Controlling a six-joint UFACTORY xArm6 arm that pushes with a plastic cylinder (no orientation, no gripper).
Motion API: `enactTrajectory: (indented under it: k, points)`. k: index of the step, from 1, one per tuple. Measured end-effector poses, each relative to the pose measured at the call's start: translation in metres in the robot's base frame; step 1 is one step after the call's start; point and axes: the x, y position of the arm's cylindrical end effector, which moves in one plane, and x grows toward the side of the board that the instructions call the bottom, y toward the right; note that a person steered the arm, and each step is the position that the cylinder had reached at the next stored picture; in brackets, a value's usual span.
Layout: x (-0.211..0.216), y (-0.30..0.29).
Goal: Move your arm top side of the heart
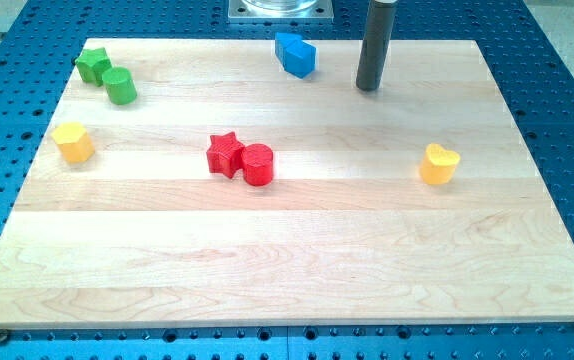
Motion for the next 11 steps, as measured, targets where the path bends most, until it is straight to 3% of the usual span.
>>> enactTrajectory:
  k: [8, 11]
  points:
    - [0.035, 0.003]
    - [0.040, 0.096]
